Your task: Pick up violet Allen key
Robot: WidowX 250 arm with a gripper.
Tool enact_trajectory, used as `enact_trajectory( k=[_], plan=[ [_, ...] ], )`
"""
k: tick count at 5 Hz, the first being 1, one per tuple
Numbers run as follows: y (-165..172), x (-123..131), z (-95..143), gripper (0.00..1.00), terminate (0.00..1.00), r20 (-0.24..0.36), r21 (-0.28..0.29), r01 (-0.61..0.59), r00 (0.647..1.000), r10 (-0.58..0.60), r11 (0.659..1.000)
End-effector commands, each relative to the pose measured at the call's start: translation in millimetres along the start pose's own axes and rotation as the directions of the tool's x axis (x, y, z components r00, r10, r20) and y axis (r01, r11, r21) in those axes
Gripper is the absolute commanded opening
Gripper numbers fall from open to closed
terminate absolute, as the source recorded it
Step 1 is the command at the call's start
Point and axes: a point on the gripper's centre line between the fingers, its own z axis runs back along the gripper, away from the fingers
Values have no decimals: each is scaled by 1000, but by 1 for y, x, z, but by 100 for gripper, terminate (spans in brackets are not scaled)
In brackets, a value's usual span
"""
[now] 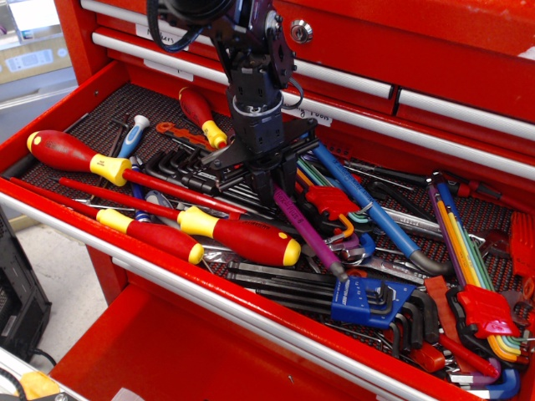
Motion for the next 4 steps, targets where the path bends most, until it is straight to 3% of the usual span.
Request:
enact_trajectory(
  k=[1,2,3,4],
  plan=[
    [-8,13,37,0,0,41,15,5,999,-5,1000],
    [3,8,69,0,0,153,82,-23,988,10,996],
    [7,2,120,0,0,270,124,-100,961,63,987],
    [7,5,148,0,0,363,136,-124,929,67,983]
  ],
)
